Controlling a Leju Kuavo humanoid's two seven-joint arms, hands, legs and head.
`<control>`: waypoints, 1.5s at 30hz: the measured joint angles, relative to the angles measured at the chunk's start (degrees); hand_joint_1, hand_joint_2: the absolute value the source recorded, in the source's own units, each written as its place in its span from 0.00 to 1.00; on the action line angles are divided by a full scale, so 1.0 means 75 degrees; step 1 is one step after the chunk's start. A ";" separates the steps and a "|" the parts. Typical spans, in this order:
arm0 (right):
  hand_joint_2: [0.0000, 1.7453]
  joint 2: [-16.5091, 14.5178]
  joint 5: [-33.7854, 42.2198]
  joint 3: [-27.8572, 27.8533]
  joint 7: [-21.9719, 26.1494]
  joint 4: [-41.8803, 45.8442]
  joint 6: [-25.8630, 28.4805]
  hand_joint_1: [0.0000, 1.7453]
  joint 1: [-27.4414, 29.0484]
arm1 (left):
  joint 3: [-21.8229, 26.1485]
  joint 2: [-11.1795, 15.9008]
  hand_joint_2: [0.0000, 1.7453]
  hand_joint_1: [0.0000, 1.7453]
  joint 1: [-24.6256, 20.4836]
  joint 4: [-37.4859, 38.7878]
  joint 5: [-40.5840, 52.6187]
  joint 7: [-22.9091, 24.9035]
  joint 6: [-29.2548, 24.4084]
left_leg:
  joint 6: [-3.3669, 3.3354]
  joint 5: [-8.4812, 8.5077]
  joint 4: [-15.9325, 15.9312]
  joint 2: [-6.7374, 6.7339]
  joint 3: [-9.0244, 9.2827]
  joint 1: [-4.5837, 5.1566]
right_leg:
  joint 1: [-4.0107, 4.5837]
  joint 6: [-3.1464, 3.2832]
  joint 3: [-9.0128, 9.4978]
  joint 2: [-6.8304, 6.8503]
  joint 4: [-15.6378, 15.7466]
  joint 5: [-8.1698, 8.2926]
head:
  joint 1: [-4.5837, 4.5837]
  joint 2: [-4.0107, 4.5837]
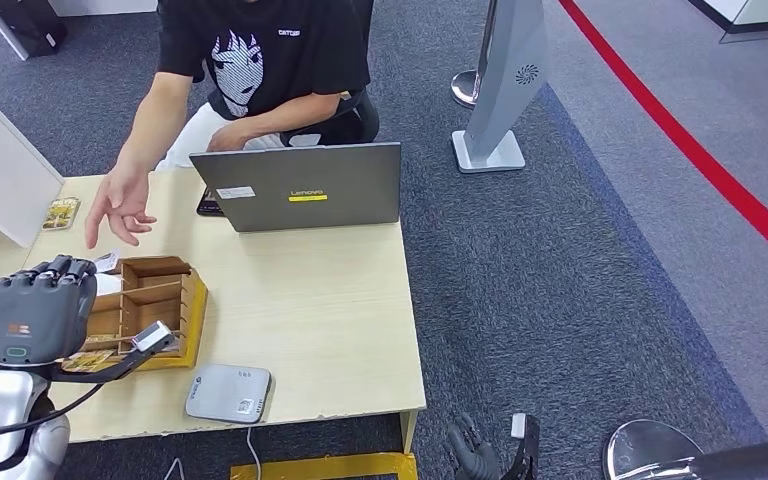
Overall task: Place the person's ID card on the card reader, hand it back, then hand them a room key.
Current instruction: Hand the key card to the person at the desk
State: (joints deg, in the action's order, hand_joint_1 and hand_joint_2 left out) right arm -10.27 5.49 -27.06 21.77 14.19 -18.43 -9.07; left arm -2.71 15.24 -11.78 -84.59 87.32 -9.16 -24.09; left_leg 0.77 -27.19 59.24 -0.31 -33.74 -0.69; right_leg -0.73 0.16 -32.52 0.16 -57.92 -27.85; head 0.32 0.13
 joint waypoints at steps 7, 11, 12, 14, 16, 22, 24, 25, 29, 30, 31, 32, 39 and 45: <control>1.00 0.0000 0.0011 0.0000 0.0000 0.0000 0.0004 0.00 0.0000 | 0.0093 -0.0092 1.00 1.00 0.0026 -0.0005 -0.0012 -0.0058 -0.0044 | 0.0000 0.0000 0.0000 0.0000 0.0001 0.0000 | 0.0000 0.0000 0.0000 0.0000 0.0000 0.0001 | 0.0001 0.0000; 1.00 0.0000 0.0011 0.0000 0.0003 0.0000 0.0011 0.00 -0.0001 | 0.0136 -0.0162 1.00 1.00 0.0029 -0.0038 -0.0041 -0.0124 -0.0063 | 0.0000 0.0000 0.0000 0.0000 0.0001 -0.0001 | 0.0000 0.0000 0.0000 0.0000 0.0000 0.0001 | 0.0000 0.0000; 1.00 0.0000 0.0011 0.0000 0.0003 0.0000 0.0012 0.00 -0.0001 | 0.0139 -0.0178 1.00 1.00 0.0030 -0.0040 -0.0045 -0.0138 -0.0064 | 0.0000 0.0000 0.0000 0.0000 0.0001 -0.0001 | 0.0000 0.0000 0.0000 0.0000 0.0000 0.0001 | 0.0000 0.0000; 1.00 0.0000 0.0011 0.0000 0.0004 0.0000 0.0012 0.00 -0.0001 | 0.0142 -0.0209 1.00 1.00 0.0032 -0.0041 -0.0047 -0.0149 -0.0065 | 0.0000 0.0000 0.0000 -0.0001 0.0000 -0.0001 | 0.0000 0.0000 -0.0001 -0.0001 0.0000 0.0000 | -0.0001 0.0000; 1.00 0.0000 0.0011 0.0000 0.0007 0.0000 0.0012 0.00 -0.0001 | 0.0146 -0.0238 1.00 1.00 0.0032 -0.0044 -0.0045 -0.0162 -0.0067 | 0.0000 0.0000 0.0000 -0.0002 0.0000 -0.0001 | 0.0000 0.0000 -0.0001 -0.0001 0.0000 0.0000 | 0.0000 0.0000; 1.00 0.0000 0.0011 0.0000 0.0023 0.0000 0.0023 0.00 -0.0003 | 0.0180 -0.0341 1.00 0.25 0.0054 -0.0174 -0.0037 -0.0263 -0.0109 | -0.0002 -0.0003 0.0000 -0.0004 -0.0003 0.0000 | 0.0000 -0.0001 -0.0003 -0.0005 0.0002 0.0000 | 0.0000 0.0000; 1.00 0.0000 0.0023 -0.0001 0.0043 0.0000 0.0023 0.00 -0.0007 | 0.0203 -0.0390 1.00 0.00 0.0128 -0.0290 -0.0077 -0.0326 -0.0176 | -0.0004 -0.0005 0.0000 -0.0003 -0.0004 0.0002 | 0.0000 -0.0001 -0.0003 -0.0005 0.0002 -0.0001 | 0.0000 0.0000; 1.00 0.0000 0.0036 -0.0002 0.0055 0.0000 0.0022 0.00 -0.0009 | 0.0213 -0.0415 1.00 0.00 0.0193 -0.0371 -0.0110 -0.0369 -0.0206 | -0.0005 -0.0005 0.0000 -0.0003 -0.0004 0.0002 | 0.0000 -0.0002 -0.0003 -0.0004 0.0003 -0.0002 | 0.0000 0.0000; 1.00 0.0000 0.0083 -0.0015 0.0087 0.0000 0.0014 0.00 -0.0007 | 0.0240 -0.0522 1.00 0.00 0.0633 -0.0827 -0.0122 -0.0568 -0.0321 | -0.0007 -0.0007 0.0000 -0.0004 -0.0004 0.0003 | -0.0001 -0.0002 -0.0004 -0.0005 0.0005 -0.0003 | 0.0000 0.0000; 1.00 0.0000 0.0098 -0.0021 0.0099 0.0000 0.0011 0.00 -0.0005 | 0.0241 -0.0558 1.00 0.00 0.0781 -0.0967 -0.0093 -0.0613 -0.0378 | -0.0007 -0.0007 0.0000 -0.0004 -0.0003 0.0003 | -0.0001 -0.0002 -0.0004 -0.0005 0.0005 -0.0003 | 0.0000 0.0000; 1.00 0.0000 0.0113 -0.0028 0.0113 0.0000 0.0009 0.00 -0.0002 | 0.0240 -0.0598 1.00 0.00 0.0928 -0.1110 -0.0063 -0.0651 -0.0427 | -0.0007 -0.0007 0.0000 -0.0004 -0.0003 0.0003 | -0.0001 -0.0002 -0.0004 -0.0005 0.0005 -0.0003 | 0.0000 0.0000; 1.00 0.0000 0.0125 -0.0036 0.0127 0.0000 0.0009 0.00 0.0001 | 0.0240 -0.0638 1.00 0.00 0.1070 -0.1246 -0.0036 -0.0680 -0.0460 | -0.0007 -0.0007 0.0000 -0.0004 -0.0003 0.0003 | -0.0001 -0.0002 -0.0004 -0.0005 0.0006 -0.0003 | -0.0001 0.0000; 1.00 0.0000 0.0141 -0.0090 0.0162 0.0000 0.0007 0.00 0.0011 | 0.0238 -0.0811 1.00 0.00 0.1545 -0.1786 0.0034 -0.0731 -0.0481 | -0.0005 -0.0005 0.0000 -0.0002 -0.0002 0.0000 | -0.0001 -0.0001 -0.0004 -0.0003 0.0005 -0.0001 | 0.0001 0.0000; 1.00 0.0006 0.0197 -0.0191 0.0212 0.0000 0.0007 0.00 0.0016 | -0.0203 -0.0710 1.00 0.00 0.1882 -0.2074 0.0286 -0.0490 -0.0342 | -0.0004 -0.0004 0.0001 -0.0003 0.0000 0.0000 | -0.0001 -0.0001 -0.0005 -0.0004 0.0005 -0.0001 | -0.0002 0.0000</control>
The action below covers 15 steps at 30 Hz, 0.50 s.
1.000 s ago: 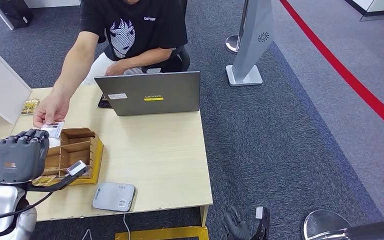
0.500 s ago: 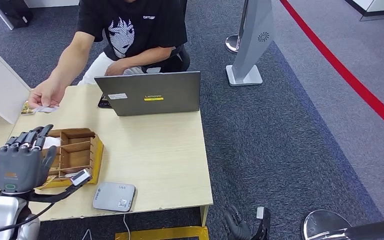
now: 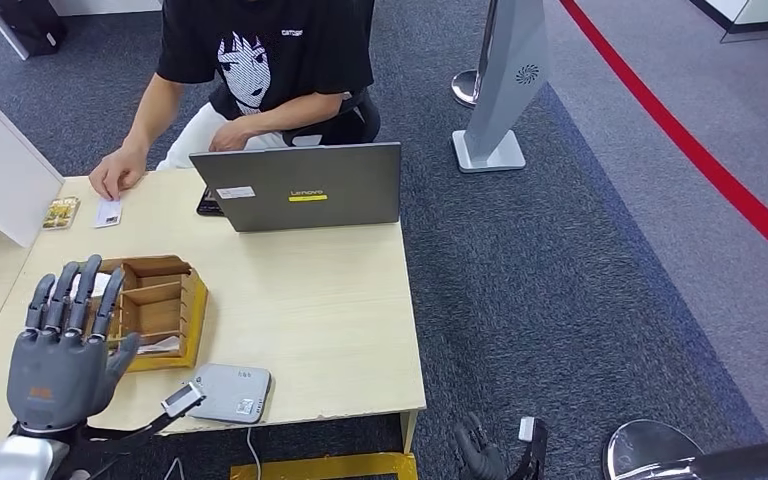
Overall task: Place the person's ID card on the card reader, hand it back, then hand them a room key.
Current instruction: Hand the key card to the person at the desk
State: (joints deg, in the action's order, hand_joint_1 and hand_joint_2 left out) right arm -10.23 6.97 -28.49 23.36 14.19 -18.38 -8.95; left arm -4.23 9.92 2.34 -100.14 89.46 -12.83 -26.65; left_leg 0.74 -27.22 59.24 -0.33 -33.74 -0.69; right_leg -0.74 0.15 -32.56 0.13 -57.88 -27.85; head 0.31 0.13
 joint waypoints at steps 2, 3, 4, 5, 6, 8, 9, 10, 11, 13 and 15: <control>1.00 0.0006 -0.0004 -0.0024 0.0004 0.0000 -0.0001 0.00 0.0000 | -0.0502 0.0272 1.00 0.00 0.0024 -0.0028 0.0028 0.0590 0.0157 | 0.0000 0.0000 0.0000 0.0001 0.0000 0.0000 | 0.0000 0.0000 -0.0001 0.0001 0.0000 0.0000 | 0.0001 0.0000; 1.00 0.0009 -0.0010 -0.0031 0.0004 0.0000 -0.0001 0.00 0.0000 | -0.0756 0.0424 1.00 0.00 0.0012 -0.0030 0.0035 0.0827 0.0233 | 0.0000 -0.0001 0.0000 0.0000 -0.0001 0.0000 | 0.0000 0.0000 -0.0001 0.0000 0.0000 0.0000 | 0.0002 0.0000; 1.00 0.0013 -0.0019 -0.0036 0.0004 0.0000 -0.0001 0.00 0.0000 | -0.1018 0.0576 1.00 0.00 -0.0004 -0.0029 0.0039 0.1004 0.0293 | 0.0000 -0.0001 -0.0001 -0.0001 -0.0001 0.0000 | 0.0000 0.0000 -0.0001 0.0000 0.0000 0.0000 | 0.0002 0.0000; 1.00 0.0017 -0.0026 -0.0039 0.0004 0.0000 -0.0001 0.00 0.0000 | -0.1221 0.0688 1.00 0.00 -0.0019 -0.0024 0.0040 0.1089 0.0311 | 0.0000 -0.0001 -0.0001 -0.0001 0.0000 0.0000 | 0.0000 0.0000 -0.0001 -0.0001 0.0000 0.0000 | 0.0002 0.0000; 1.00 0.0021 -0.0031 -0.0041 0.0004 0.0000 -0.0001 0.00 0.0000 | -0.1380 0.0773 1.00 0.00 -0.0037 -0.0012 0.0041 0.1135 0.0308 | 0.0000 0.0000 -0.0001 -0.0001 0.0000 0.0000 | 0.0000 0.0000 -0.0001 -0.0001 0.0000 0.0000 | 0.0002 0.0000; 1.00 0.0030 -0.0038 -0.0047 0.0004 0.0000 -0.0001 0.00 0.0000 | -0.1632 0.0908 1.00 0.00 -0.0075 0.0026 0.0041 0.1195 0.0283 | 0.0000 0.0000 -0.0001 -0.0001 0.0000 0.0000 | 0.0000 0.0000 0.0000 -0.0001 0.0000 0.0000 | 0.0002 0.0000; 1.00 0.0033 -0.0038 -0.0049 0.0003 0.0000 -0.0001 0.00 0.0000 | -0.1716 0.0959 1.00 0.00 -0.0090 0.0045 0.0041 0.1207 0.0278 | 0.0000 0.0000 -0.0001 -0.0001 0.0000 0.0000 | 0.0000 0.0000 0.0000 -0.0001 0.0000 0.0000 | 0.0002 0.0000; 1.00 0.0034 -0.0038 -0.0053 0.0002 0.0000 -0.0001 0.00 0.0000 | -0.1784 0.1001 1.00 0.00 -0.0100 0.0061 0.0041 0.1215 0.0277 | 0.0000 0.0000 -0.0001 -0.0001 0.0000 0.0000 | 0.0000 0.0000 0.0000 -0.0001 0.0000 0.0001 | 0.0002 0.0000; 1.00 0.0035 -0.0038 -0.0058 0.0001 0.0000 -0.0001 0.00 0.0000 | -0.1839 0.1033 1.00 0.00 -0.0108 0.0074 0.0041 0.1218 0.0276 | 0.0000 0.0000 0.0000 -0.0001 0.0000 0.0000 | 0.0000 0.0001 0.0000 -0.0001 0.0000 0.0001 | 0.0002 0.0000; 1.00 0.0036 -0.0038 -0.0073 -0.0002 0.0000 -0.0001 0.00 0.0000 | -0.1914 0.1082 1.00 0.00 -0.0121 0.0093 0.0041 0.1221 0.0275 | 0.0000 0.0000 0.0000 -0.0001 0.0000 0.0000 | 0.0000 0.0000 0.0000 -0.0001 0.0000 0.0001 | 0.0002 0.0000; 1.00 0.0039 -0.0038 -0.0089 -0.0004 0.0000 0.0001 0.00 -0.0001 | -0.1965 0.1127 1.00 0.00 -0.0138 0.0114 0.0041 0.1243 0.0308 | 0.0000 0.0000 0.0000 -0.0001 0.0000 0.0000 | 0.0000 0.0000 0.0000 -0.0001 0.0000 0.0000 | 0.0002 0.0000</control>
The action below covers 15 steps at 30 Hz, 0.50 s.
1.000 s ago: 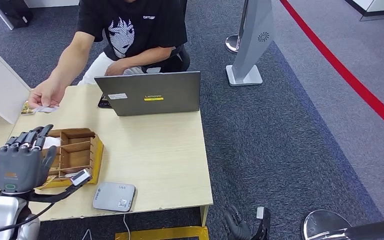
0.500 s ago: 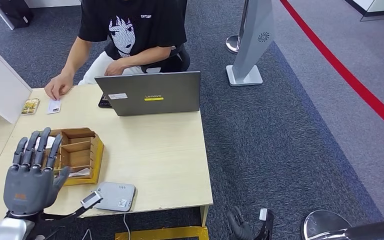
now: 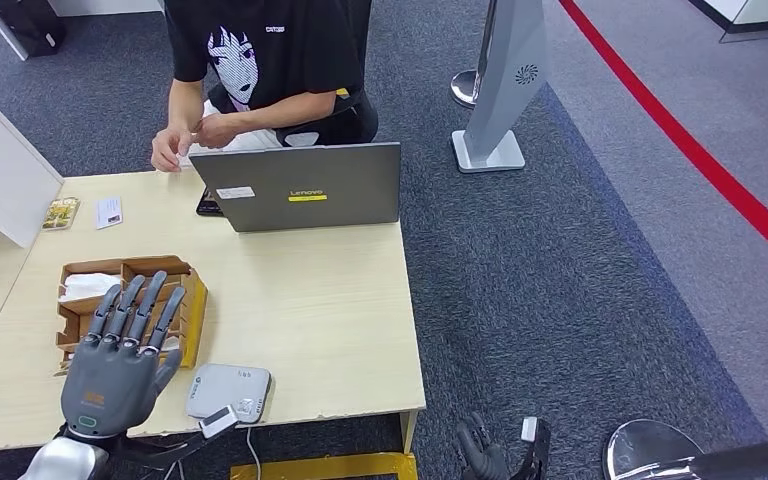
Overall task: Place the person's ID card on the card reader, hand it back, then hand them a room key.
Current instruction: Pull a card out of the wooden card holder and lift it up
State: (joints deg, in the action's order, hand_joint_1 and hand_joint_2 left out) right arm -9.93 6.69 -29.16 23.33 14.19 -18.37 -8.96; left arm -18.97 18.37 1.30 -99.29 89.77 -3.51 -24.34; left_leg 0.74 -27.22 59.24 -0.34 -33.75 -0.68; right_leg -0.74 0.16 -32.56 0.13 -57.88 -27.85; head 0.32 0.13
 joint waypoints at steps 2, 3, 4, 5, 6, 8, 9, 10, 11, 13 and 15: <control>1.00 0.0001 -0.0006 -0.0013 -0.0001 0.0000 0.0001 0.00 -0.0001 | -0.0063 0.0044 1.00 0.00 -0.0054 0.0085 0.0000 0.0042 0.0225 | 0.0000 0.0000 0.0000 0.0001 0.0000 0.0001 | 0.0000 0.0000 0.0000 0.0002 0.0000 0.0000 | -0.0001 0.0000; 1.00 0.0001 -0.0010 -0.0020 -0.0001 0.0000 -0.0001 0.00 -0.0003 | -0.0092 0.0061 1.00 0.00 -0.0099 0.0199 -0.0002 0.0052 0.0429 | 0.0000 0.0000 0.0000 0.0001 0.0000 0.0001 | 0.0000 0.0000 0.0000 0.0002 0.0000 0.0000 | 0.0000 0.0000; 1.00 0.0001 -0.0015 -0.0028 -0.0001 0.0000 -0.0004 0.00 -0.0004 | -0.0113 0.0071 1.00 0.00 -0.0161 0.0380 -0.0020 0.0017 0.0670 | 0.0000 0.0000 0.0000 0.0002 0.0000 0.0001 | 0.0000 0.0000 0.0000 0.0003 0.0000 0.0000 | -0.0001 0.0000; 1.00 0.0001 -0.0018 -0.0038 -0.0004 0.0000 -0.0006 0.00 -0.0006 | -0.0119 0.0076 1.00 0.00 -0.0243 0.0644 -0.0066 -0.0061 0.0910 | 0.0000 0.0000 0.0000 0.0002 0.0000 0.0001 | 0.0000 0.0000 0.0001 0.0003 0.0000 0.0000 | 0.0000 0.0000; 1.00 0.0001 -0.0026 -0.0047 -0.0009 0.0000 -0.0008 0.00 -0.0008 | -0.0118 0.0084 1.00 0.00 -0.0340 0.0959 -0.0135 -0.0166 0.1117 | 0.0001 0.0001 -0.0001 0.0001 0.0000 0.0000 | 0.0000 0.0000 0.0001 0.0003 0.0000 0.0000 | 0.0000 0.0000; 1.00 0.0001 -0.0055 -0.0061 -0.0028 0.0000 -0.0008 0.00 -0.0018 | -0.0096 0.0103 1.00 0.00 -0.0564 0.1683 -0.0322 -0.0388 0.1411 | 0.0004 0.0004 -0.0001 0.0001 0.0000 -0.0002 | 0.0000 0.0002 0.0001 0.0002 -0.0001 0.0002 | 0.0000 0.0000; 1.00 0.0001 -0.0071 -0.0064 -0.0038 0.0000 -0.0008 0.00 -0.0025 | -0.0064 0.0112 1.00 0.00 -0.0671 0.2026 -0.0392 -0.0452 0.1487 | 0.0006 0.0005 -0.0001 0.0001 0.0001 -0.0003 | 0.0001 0.0003 0.0001 0.0002 -0.0002 0.0003 | 0.0000 0.0000; 1.00 0.0001 -0.0084 -0.0066 -0.0047 0.0000 -0.0007 0.00 -0.0032 | -0.0010 0.0114 1.00 0.00 -0.0775 0.2347 -0.0436 -0.0477 0.1530 | 0.0008 0.0007 -0.0001 0.0000 0.0001 -0.0003 | 0.0001 0.0004 0.0001 0.0001 -0.0003 0.0004 | -0.0001 0.0000; 1.00 0.0001 -0.0091 -0.0067 -0.0055 0.0000 -0.0007 0.00 -0.0037 | 0.0059 0.0114 1.00 0.00 -0.0866 0.2610 -0.0450 -0.0469 0.1547 | 0.0009 0.0007 -0.0001 0.0000 0.0001 -0.0004 | 0.0001 0.0005 0.0001 0.0001 -0.0004 0.0004 | -0.0001 0.0000; 1.00 0.0001 -0.0093 -0.0071 -0.0060 0.0000 -0.0011 0.00 -0.0046 | 0.0213 0.0103 1.00 0.00 -0.1018 0.3009 -0.0444 -0.0408 0.1555 | 0.0009 0.0008 -0.0001 0.0001 0.0001 -0.0004 | 0.0002 0.0005 0.0001 0.0001 -0.0005 0.0005 | -0.0001 0.0000; 1.00 0.0001 -0.0094 -0.0075 -0.0059 0.0000 -0.0020 0.00 -0.0050 | 0.0356 0.0091 1.00 0.00 -0.1119 0.3251 -0.0451 -0.0359 0.1591 | 0.0009 0.0007 -0.0001 0.0001 0.0000 -0.0004 | 0.0002 0.0005 0.0001 0.0001 -0.0005 0.0004 | 0.0000 0.0000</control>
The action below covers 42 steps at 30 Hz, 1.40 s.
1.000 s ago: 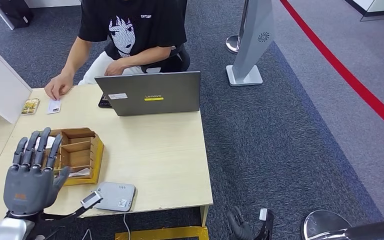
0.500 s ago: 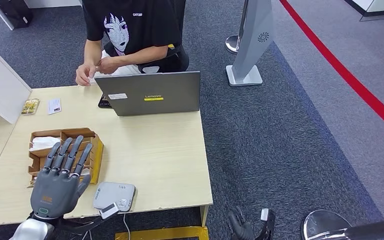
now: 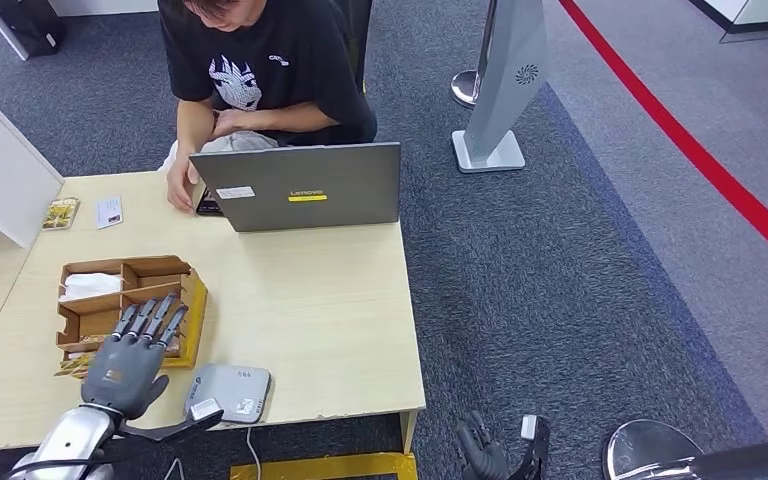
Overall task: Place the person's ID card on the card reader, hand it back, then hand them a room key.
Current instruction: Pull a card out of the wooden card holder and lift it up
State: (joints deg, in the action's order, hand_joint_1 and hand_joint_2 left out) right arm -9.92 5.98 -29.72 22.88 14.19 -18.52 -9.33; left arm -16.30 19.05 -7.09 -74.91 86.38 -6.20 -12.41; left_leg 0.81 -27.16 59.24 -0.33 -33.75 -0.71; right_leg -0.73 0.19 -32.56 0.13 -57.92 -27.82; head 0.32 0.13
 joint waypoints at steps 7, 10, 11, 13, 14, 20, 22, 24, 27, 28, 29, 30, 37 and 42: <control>1.00 0.0000 -0.0016 -0.0011 0.0007 0.0000 -0.0030 0.00 -0.0001 | 0.0544 -0.0085 1.00 0.00 -0.0065 0.0284 -0.0028 -0.0001 0.0063 | -0.0002 -0.0002 0.0000 0.0000 -0.0001 0.0002 | -0.0001 -0.0003 -0.0001 0.0000 0.0002 -0.0002 | -0.0001 0.0000; 1.00 0.0000 -0.0032 -0.0016 0.0012 0.0000 -0.0039 0.00 0.0000 | 0.0697 -0.0161 1.00 0.00 -0.0065 0.0318 0.0023 -0.0005 -0.0040 | -0.0002 -0.0002 0.0000 0.0000 -0.0001 0.0002 | -0.0001 -0.0003 0.0000 0.0000 0.0002 -0.0002 | 0.0000 0.0000; 1.00 0.0000 -0.0041 -0.0018 0.0014 0.0000 -0.0042 0.00 0.0000 | 0.0743 -0.0188 1.00 0.00 -0.0065 0.0322 0.0044 -0.0003 -0.0091 | -0.0002 -0.0002 0.0000 0.0000 0.0000 0.0002 | -0.0001 -0.0003 0.0000 0.0000 0.0002 -0.0002 | -0.0001 0.0000; 1.00 0.0000 -0.0058 -0.0023 0.0015 0.0000 -0.0052 0.00 0.0001 | 0.0842 -0.0246 1.00 0.00 -0.0064 0.0324 0.0082 0.0004 -0.0202 | -0.0002 -0.0002 0.0000 0.0000 0.0000 0.0002 | -0.0001 -0.0003 0.0000 0.0000 0.0002 -0.0002 | -0.0001 0.0000; 1.00 0.0000 -0.0062 -0.0026 0.0015 0.0000 -0.0058 0.00 0.0001 | 0.0894 -0.0274 1.00 0.00 -0.0064 0.0324 0.0099 0.0006 -0.0253 | -0.0002 -0.0001 0.0000 0.0000 0.0000 0.0002 | -0.0001 -0.0002 0.0000 0.0000 0.0001 -0.0001 | -0.0001 0.0000; 1.00 -0.0001 -0.0074 -0.0033 0.0033 0.0000 -0.0089 0.00 0.0003 | 0.1156 -0.0417 1.00 0.00 -0.0046 0.0303 0.0133 -0.0020 -0.0464 | -0.0002 -0.0002 0.0000 0.0000 0.0000 0.0001 | -0.0001 -0.0002 0.0000 0.0000 0.0001 -0.0002 | 0.0001 0.0000; 1.00 -0.0001 -0.0082 -0.0033 0.0036 0.0000 -0.0094 0.00 0.0003 | 0.1219 -0.0452 1.00 0.00 -0.0029 0.0289 0.0133 -0.0064 -0.0526 | -0.0002 -0.0002 0.0000 0.0000 -0.0001 0.0001 | -0.0001 -0.0002 0.0000 0.0000 0.0001 -0.0002 | 0.0001 0.0000; 1.00 -0.0001 -0.0093 -0.0033 0.0037 0.0000 -0.0099 0.00 0.0004 | 0.1266 -0.0483 1.00 0.00 -0.0012 0.0281 0.0133 -0.0149 -0.0609 | -0.0002 -0.0002 0.0000 0.0000 -0.0001 0.0001 | -0.0001 -0.0003 0.0000 0.0000 0.0001 -0.0002 | 0.0000 0.0000; 1.00 -0.0003 -0.0118 -0.0033 0.0037 0.0000 -0.0103 0.00 0.0004 | 0.1331 -0.0532 1.00 0.00 0.0016 0.0280 0.0141 -0.0289 -0.0675 | -0.0002 -0.0002 0.0000 0.0000 -0.0001 0.0001 | -0.0001 -0.0003 0.0000 0.0000 0.0001 -0.0002 | -0.0001 0.0000; 1.00 -0.0003 -0.0126 -0.0033 0.0036 0.0000 -0.0105 0.00 0.0004 | 0.1356 -0.0547 1.00 0.00 0.0027 0.0280 0.0144 -0.0323 -0.0675 | -0.0002 -0.0002 0.0000 0.0000 -0.0001 0.0001 | -0.0001 -0.0003 0.0000 0.0000 0.0001 -0.0002 | 0.0000 0.0000; 1.00 -0.0003 -0.0131 -0.0033 0.0036 0.0000 -0.0107 0.00 0.0004 | 0.1375 -0.0560 1.00 0.00 0.0038 0.0280 0.0145 -0.0353 -0.0675 | -0.0002 -0.0002 0.0000 0.0000 -0.0001 0.0001 | -0.0001 -0.0003 0.0000 0.0000 0.0001 -0.0002 | -0.0001 0.0000; 1.00 -0.0003 -0.0136 -0.0033 0.0035 0.0000 -0.0109 0.00 0.0004 | 0.1390 -0.0570 1.00 0.00 0.0049 0.0280 0.0145 -0.0374 -0.0674 | -0.0002 -0.0002 0.0000 0.0000 -0.0001 0.0001 | -0.0001 -0.0003 0.0000 0.0001 0.0001 -0.0002 | 0.0000 0.0000; 1.00 -0.0007 -0.0136 -0.0034 0.0035 0.0000 -0.0113 0.00 0.0004 | 0.1436 -0.0621 1.00 0.00 0.0101 0.0280 0.0137 -0.0412 -0.0671 | -0.0002 -0.0002 0.0000 0.0001 -0.0001 0.0001 | -0.0001 -0.0003 0.0000 0.0001 0.0001 -0.0002 | 0.0000 0.0000; 1.00 -0.0009 -0.0157 -0.0036 0.0035 0.0000 -0.0113 0.00 0.0004 | 0.1437 -0.0623 1.00 0.00 0.0130 0.0283 0.0069 -0.0578 -0.0665 | -0.0002 -0.0002 0.0000 0.0000 -0.0001 0.0001 | -0.0001 -0.0003 0.0000 0.0001 0.0001 -0.0002 | 0.0001 0.0000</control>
State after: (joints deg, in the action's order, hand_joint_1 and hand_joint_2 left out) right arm -9.99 4.81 -29.99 23.15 14.19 -19.37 -9.30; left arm -5.52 14.38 -6.11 -72.78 86.90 -10.53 -17.40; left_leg 0.79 -27.18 59.24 -0.32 -33.76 -0.70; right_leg -0.74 0.17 -32.56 0.14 -57.91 -27.83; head 0.33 0.13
